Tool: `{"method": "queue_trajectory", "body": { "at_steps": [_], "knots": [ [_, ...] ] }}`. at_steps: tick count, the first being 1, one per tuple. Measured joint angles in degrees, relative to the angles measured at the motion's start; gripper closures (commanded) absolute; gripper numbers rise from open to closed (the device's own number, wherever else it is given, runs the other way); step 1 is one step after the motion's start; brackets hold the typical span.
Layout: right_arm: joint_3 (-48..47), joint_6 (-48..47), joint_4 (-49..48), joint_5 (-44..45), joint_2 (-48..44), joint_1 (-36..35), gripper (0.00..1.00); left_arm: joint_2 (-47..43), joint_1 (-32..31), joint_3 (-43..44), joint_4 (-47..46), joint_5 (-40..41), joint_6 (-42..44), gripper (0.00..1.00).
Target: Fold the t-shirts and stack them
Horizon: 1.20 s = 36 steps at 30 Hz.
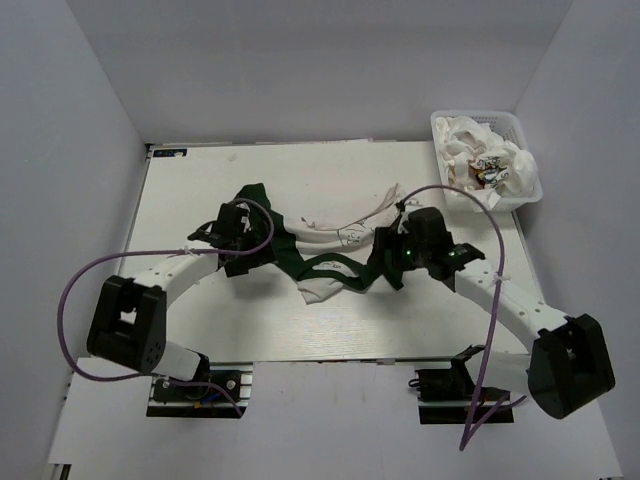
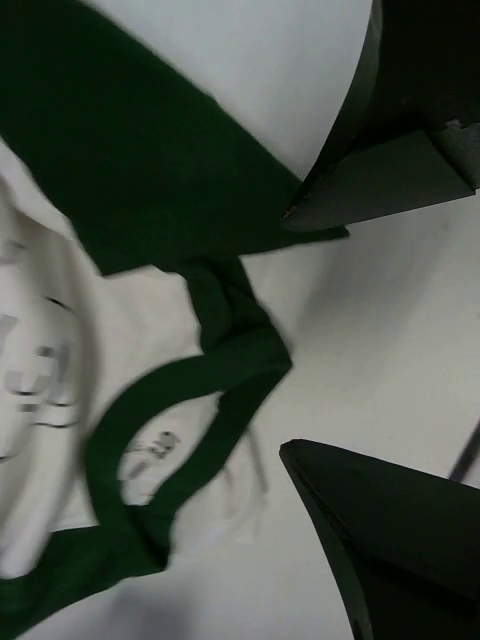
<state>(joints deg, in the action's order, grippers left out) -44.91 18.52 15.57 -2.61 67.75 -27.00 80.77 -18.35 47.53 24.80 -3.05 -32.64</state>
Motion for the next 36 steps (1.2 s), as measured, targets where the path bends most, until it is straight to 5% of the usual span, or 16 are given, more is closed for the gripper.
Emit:
{"method": "queue_trajectory", "body": {
  "at_steps": [12,15,17,18,21,22,24,29,36],
  "knots": [
    [1.05,2.36,-2.14,1.51,17.92,-6.32,0.17,9.55,-2.56,-0.17,-8.98,-4.66,-1.73,0.14],
    [-0.35,2.78,-3.56,3.54,19.52,-6.95,0.24,11.52,-3.23,0.79,-11.13,-4.79,-2.08,0.30],
    [-0.59,3.37,-4.37,4.74,20.81,-7.15,0.30,13.25,-3.48,1.73,-12.26,-4.44,-2.25,0.50],
    [-0.83,3.74,-4.81,5.31,21.18,-7.15,0.45,14.34,-3.65,2.19,-12.85,-4.02,-2.23,0.55],
    [-1.73,4.66,-5.70,6.56,22.84,-7.34,0.73,16.74,-3.91,3.69,-13.68,-3.76,-2.69,0.95],
    [-2.08,5.01,-5.81,6.80,23.41,-7.39,0.89,17.42,-3.91,4.09,-13.77,-3.67,-2.56,1.00],
    [-2.60,5.53,-6.01,7.26,23.91,-7.61,1.00,17.90,-4.00,4.87,-13.68,-3.72,-2.62,1.00],
    [-3.45,5.18,-3.23,9.73,21.46,-8.28,1.00,15.63,-4.13,5.09,-10.60,-1.92,-1.60,1.00],
    [-9.79,0.96,-0.63,11.69,1.53,-9.03,1.00,-3.67,-4.20,10.16,-8.15,-0.48,2.75,1.00]
  ]
}}
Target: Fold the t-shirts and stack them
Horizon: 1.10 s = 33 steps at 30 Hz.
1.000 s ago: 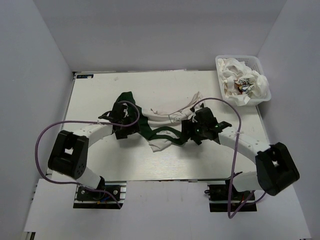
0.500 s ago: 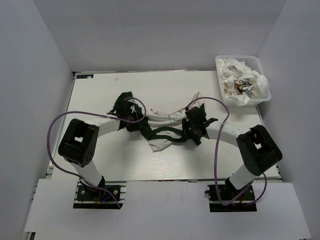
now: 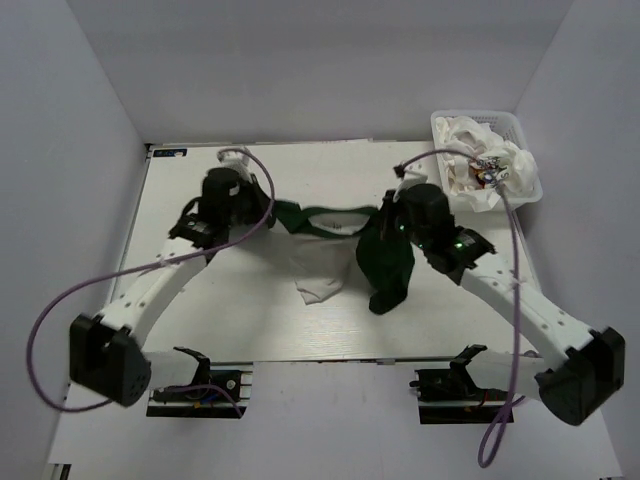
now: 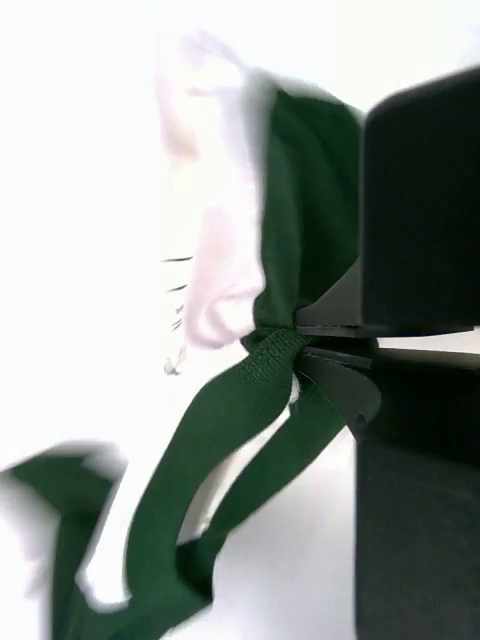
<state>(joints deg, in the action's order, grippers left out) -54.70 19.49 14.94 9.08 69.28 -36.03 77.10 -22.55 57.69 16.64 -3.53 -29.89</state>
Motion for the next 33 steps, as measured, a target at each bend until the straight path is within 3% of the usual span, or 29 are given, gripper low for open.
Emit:
{"method": "queue_trajectory", "body": {
  "at_steps": [5,10,21,27,33],
  "knots": [
    [-11.08,-3.91,0.13,1.29,-10.10,-0.04,1.00,-15.78,-0.07,7.91,-2.34,1.18,3.02,1.00],
    [-23.19,-8.00,1.81,-1.66,-13.03,-0.26,1.00,-23.26,-0.48,16.68,-2.56,0.74,5.27,1.00],
    [-46.14,-13.31,7.89,-25.59,-14.14,-0.37,1.00,-25.05,-0.39,40.04,3.32,-9.73,9.77,1.00],
    [-50.29,-13.68,8.09,-34.47,-17.79,-0.37,1.00,-26.64,-0.39,51.91,7.58,-18.10,9.81,1.00],
    [-49.64,-13.73,6.71,-36.20,-19.82,-0.37,1.00,-26.84,-0.02,55.74,10.16,-22.64,8.55,1.00]
  ]
}}
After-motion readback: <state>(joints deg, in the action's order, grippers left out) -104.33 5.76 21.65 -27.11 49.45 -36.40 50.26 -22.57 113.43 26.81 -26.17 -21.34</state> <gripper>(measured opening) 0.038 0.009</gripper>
